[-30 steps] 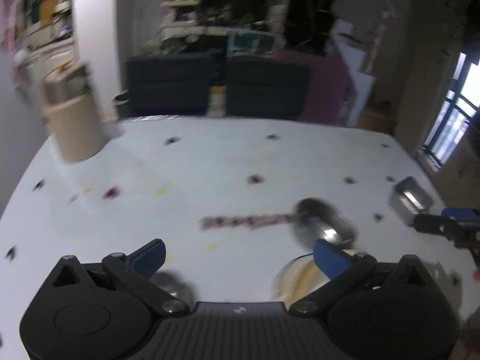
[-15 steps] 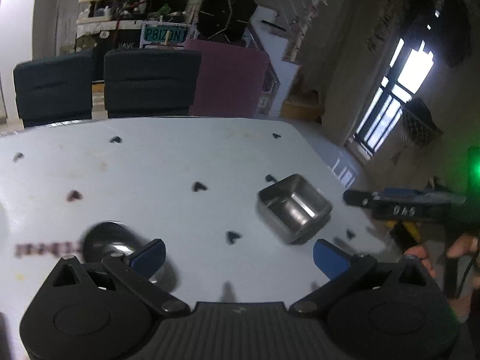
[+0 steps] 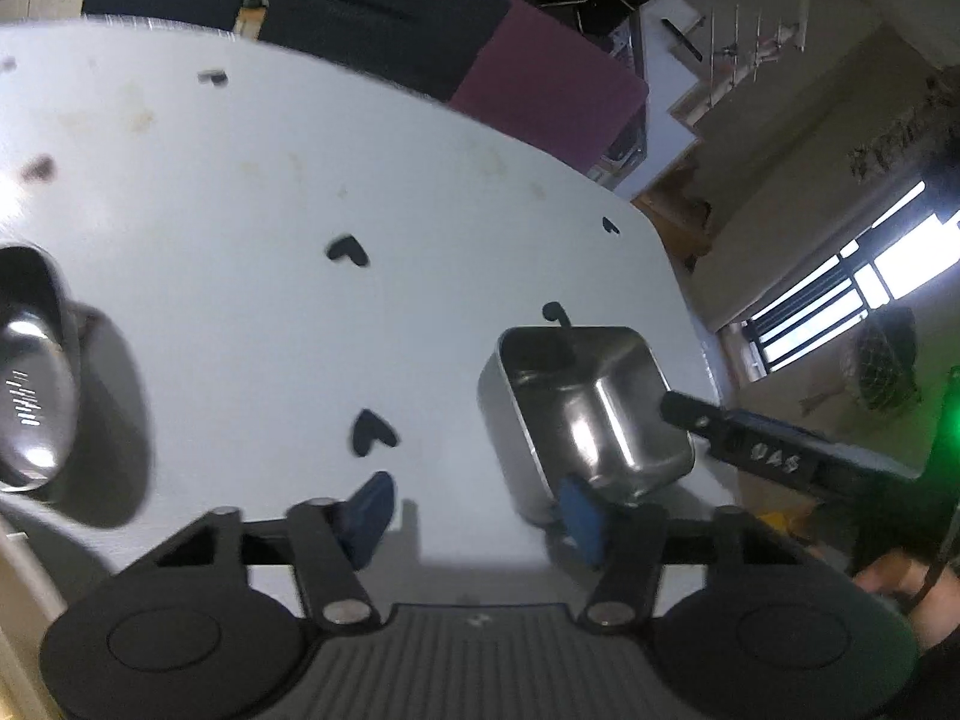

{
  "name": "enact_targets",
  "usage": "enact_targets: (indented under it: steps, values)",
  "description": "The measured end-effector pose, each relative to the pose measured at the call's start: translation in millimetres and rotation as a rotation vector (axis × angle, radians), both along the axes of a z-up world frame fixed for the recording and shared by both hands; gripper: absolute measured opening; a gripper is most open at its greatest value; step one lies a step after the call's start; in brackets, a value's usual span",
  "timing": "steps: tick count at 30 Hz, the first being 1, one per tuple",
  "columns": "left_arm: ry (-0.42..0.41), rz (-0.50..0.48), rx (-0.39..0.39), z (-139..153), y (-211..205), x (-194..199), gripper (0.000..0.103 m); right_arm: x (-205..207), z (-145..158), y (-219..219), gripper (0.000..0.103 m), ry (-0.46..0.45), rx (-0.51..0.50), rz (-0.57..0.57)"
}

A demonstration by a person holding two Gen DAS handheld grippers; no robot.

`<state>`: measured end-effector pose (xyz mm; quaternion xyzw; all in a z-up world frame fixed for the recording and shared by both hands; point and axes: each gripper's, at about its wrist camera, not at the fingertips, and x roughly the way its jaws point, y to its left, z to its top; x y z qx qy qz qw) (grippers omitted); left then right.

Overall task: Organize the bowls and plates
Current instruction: 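Move both grippers to a second steel square tray and close on its rim, then lift the second steel tray and carry it toward the first tray with both grippers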

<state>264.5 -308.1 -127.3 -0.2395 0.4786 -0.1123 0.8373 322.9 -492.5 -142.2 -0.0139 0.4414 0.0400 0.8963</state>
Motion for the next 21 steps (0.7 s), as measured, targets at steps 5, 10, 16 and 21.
enact_targets:
  steps: [5, 10, 16, 21]
  values:
    - [0.030, 0.002, -0.043, -15, -9, 20, 0.045, 23, -16, 2, 0.063, 0.053, -0.001, 0.077]
    - [0.039, -0.028, -0.022, -19, -21, 34, 0.030, 33, -25, 1, 0.046, 0.081, 0.005, 0.105]
    - [0.049, -0.054, 0.022, -21, -28, 42, 0.021, 31, -25, -3, 0.024, 0.081, -0.001, 0.120]
    - [0.036, -0.060, 0.035, -18, -25, 43, 0.012, 19, -18, 6, 0.008, 0.078, -0.020, 0.144]
